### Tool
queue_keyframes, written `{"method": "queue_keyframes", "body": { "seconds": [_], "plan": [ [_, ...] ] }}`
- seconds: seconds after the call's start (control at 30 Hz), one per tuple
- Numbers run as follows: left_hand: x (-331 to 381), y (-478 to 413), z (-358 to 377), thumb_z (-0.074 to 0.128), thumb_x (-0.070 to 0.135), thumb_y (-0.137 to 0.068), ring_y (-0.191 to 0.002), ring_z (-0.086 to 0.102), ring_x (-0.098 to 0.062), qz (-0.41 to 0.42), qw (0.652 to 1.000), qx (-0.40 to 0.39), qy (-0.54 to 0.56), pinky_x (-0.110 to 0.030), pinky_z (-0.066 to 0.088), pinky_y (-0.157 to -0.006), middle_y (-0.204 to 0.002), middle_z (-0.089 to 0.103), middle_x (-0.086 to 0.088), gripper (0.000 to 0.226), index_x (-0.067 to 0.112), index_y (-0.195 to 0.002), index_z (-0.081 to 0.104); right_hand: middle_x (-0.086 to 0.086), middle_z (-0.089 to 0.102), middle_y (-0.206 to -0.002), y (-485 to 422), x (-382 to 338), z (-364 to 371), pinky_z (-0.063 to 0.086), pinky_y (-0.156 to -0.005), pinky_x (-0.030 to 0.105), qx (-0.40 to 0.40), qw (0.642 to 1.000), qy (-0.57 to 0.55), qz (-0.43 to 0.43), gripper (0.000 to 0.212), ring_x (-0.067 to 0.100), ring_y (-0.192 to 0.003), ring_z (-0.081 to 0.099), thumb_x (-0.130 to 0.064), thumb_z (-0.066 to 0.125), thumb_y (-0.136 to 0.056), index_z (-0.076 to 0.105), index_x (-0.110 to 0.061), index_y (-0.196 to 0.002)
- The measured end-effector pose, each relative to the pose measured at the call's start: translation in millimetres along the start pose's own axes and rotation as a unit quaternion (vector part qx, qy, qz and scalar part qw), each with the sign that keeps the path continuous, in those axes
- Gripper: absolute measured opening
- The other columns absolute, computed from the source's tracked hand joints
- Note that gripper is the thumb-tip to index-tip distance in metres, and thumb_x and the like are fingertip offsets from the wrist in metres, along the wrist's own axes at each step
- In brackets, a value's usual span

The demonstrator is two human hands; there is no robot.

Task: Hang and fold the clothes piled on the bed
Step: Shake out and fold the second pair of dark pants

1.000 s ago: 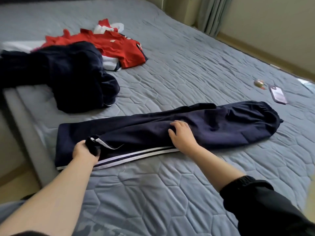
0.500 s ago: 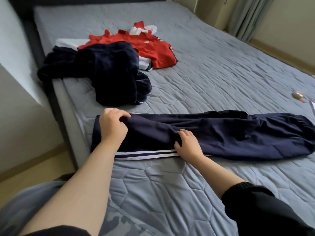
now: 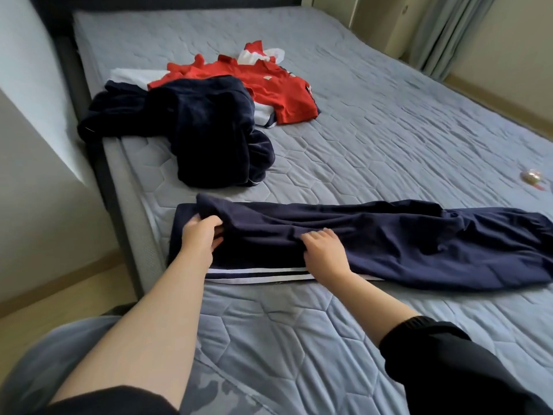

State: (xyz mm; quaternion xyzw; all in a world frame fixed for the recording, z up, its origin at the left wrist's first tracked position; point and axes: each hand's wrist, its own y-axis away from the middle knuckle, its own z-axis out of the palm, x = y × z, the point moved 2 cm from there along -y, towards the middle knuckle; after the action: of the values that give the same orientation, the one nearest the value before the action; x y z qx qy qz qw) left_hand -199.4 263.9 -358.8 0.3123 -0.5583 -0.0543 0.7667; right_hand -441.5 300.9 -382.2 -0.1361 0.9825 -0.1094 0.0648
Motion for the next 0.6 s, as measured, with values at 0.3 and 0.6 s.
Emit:
{"method": "queue_keyframes", "body": {
  "seconds": [0.3, 0.6],
  "plan": [
    [-14.4, -13.8, -28.1, 0.036, 0.006, -0.094, -0.109, 0.057, -0.035, -0.075, 0.971, 0.224, 0.030, -0.042, 0.050, -0.087, -0.120, 0.059, -0.014, 0.034, 0.005, -0.124, 0.053, 0.004, 0.060, -0.078, 12.3, -1.8, -2.3, 0.042, -0.073, 0.033, -0.198, 0.969, -0.144, 0.044, 0.030, 0.023, -0.082, 0.055, -0.029, 0.052, -0.092, 0.061, -0.007, -0.073],
    [-14.3, -12.9, -19.6, 0.065, 0.026, -0.082, -0.084, 0.055, -0.028, 0.005, 0.976, 0.156, -0.152, -0.036, 0.048, -0.080, -0.087, 0.057, -0.003, 0.023, 0.011, -0.096, 0.054, 0.004, 0.062, -0.120, -39.3, 30.0, 3.4, 0.039, -0.097, 0.035, -0.056, 0.981, -0.125, 0.141, 0.030, 0.025, -0.115, 0.047, -0.019, 0.048, -0.096, 0.058, -0.010, -0.123]
  ]
}}
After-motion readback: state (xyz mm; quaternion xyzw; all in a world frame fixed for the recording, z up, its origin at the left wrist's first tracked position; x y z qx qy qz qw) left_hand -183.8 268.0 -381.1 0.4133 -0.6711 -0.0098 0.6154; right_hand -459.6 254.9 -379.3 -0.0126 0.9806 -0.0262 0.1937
